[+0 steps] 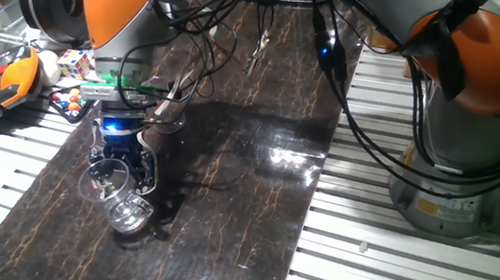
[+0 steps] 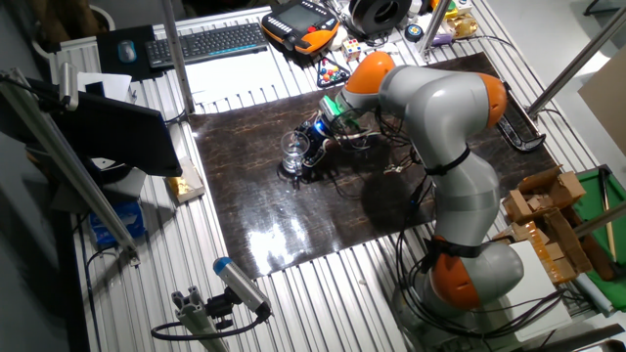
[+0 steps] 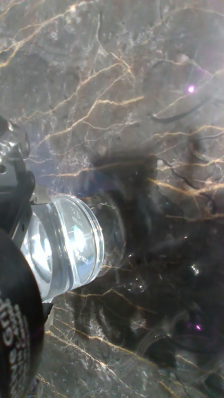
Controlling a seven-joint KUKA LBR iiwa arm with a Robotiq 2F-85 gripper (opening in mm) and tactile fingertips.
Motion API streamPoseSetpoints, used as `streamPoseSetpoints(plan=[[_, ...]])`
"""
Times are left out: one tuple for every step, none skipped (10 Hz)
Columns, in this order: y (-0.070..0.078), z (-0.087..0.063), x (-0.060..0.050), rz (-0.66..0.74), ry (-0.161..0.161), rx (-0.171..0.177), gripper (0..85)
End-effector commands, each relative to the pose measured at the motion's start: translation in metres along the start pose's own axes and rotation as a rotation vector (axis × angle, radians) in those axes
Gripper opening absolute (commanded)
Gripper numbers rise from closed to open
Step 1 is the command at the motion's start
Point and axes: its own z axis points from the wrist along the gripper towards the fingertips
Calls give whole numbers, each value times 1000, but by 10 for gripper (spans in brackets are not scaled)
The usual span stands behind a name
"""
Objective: Pour the water from one cup into another empty cup
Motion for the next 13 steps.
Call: streamPoseSetpoints(plan=[[0,-1,0,-4,-7,-1,583],[1,-4,1,-8,-13,-1,583],[2,-8,3,-7,-19,0,583],[2,-12,5,-6,-26,1,587],[2,-13,7,-5,-32,1,587],[2,-14,7,-5,-35,1,583],[2,-14,7,-7,-35,1,580],[2,-14,6,-5,-35,1,570],[3,-15,6,-5,-35,1,563],[3,-15,5,-5,-33,1,553],[4,-16,4,-5,-33,1,540],[5,-19,3,-4,-33,1,527],[5,-21,3,-4,-33,3,510]])
